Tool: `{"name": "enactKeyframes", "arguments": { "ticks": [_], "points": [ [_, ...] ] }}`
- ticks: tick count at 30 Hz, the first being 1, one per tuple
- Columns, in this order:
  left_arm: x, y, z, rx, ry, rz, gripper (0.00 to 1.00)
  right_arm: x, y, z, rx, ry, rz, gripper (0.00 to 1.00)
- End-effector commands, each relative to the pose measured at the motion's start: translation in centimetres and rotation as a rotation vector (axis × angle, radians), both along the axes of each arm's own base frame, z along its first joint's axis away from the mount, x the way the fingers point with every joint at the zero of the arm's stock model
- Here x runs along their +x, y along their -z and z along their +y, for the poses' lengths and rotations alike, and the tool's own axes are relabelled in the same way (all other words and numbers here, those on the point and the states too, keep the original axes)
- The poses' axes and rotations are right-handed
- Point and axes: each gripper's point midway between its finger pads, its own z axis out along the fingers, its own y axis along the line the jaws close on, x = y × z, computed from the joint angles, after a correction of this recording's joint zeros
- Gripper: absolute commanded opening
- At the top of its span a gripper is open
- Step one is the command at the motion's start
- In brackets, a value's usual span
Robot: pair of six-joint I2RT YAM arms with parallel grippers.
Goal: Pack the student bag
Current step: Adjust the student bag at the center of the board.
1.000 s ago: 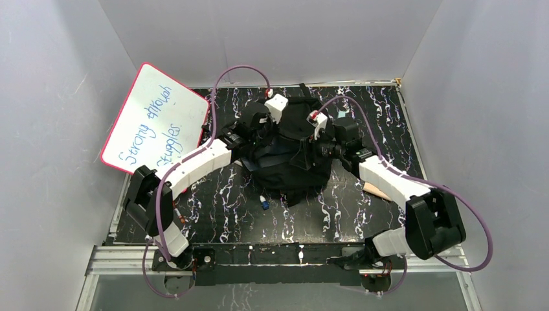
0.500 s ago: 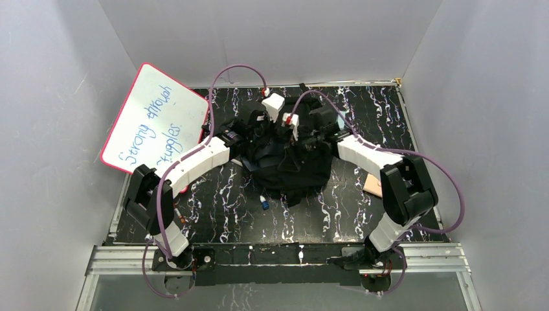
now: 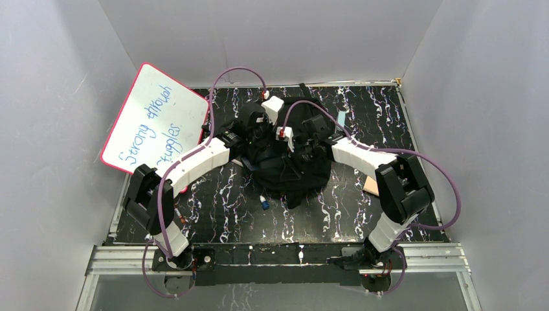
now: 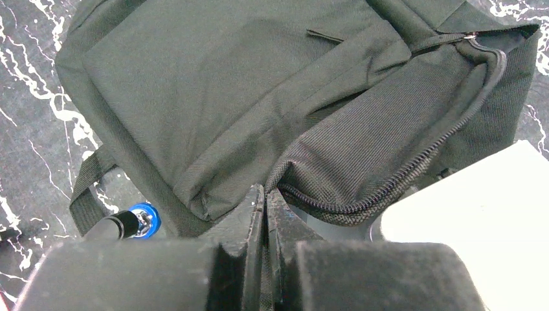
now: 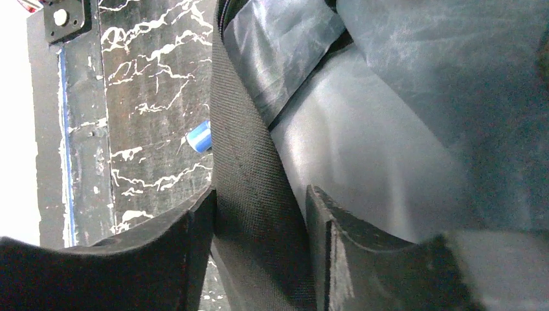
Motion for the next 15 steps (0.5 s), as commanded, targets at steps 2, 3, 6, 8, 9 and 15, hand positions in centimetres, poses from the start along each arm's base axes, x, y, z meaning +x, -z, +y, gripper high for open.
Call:
{"name": "enactKeyframes", "arguments": {
  "ticks": [2,3,6,8,9,15],
  "points": [
    [0.1,-0.5,0.6,0.0,-0.008,-0.016,0.0,-0.9,-2.4,-0.2,0.015,-0.005,-0.045,0.55],
    [0.1,-0.5,0.6,0.0,-0.007,-0.016,0.0,-1.1,-3.0,-0.1,0.026,-0.006,-0.053,0.54],
    [-0.2,-0.4,0.3,-0.007,0.013,-0.005,0.0,-2.0,-4.8,0.2,0.051,-0.008,-0.078,0.49],
    [-0.7,-0.2,-0.1,-0.013,0.049,0.015,0.0,-2.8,-5.4,0.3,0.055,-0.011,-0.081,0.45],
    [-1.1,-0.1,-0.4,-0.019,0.074,0.029,0.0,-3.3,-5.4,0.4,0.054,-0.016,-0.076,0.44],
    [-3.9,0.7,-2.2,-0.044,0.25,0.13,0.0,-5.7,-5.1,0.3,0.035,-0.027,-0.046,0.39]
  ]
}}
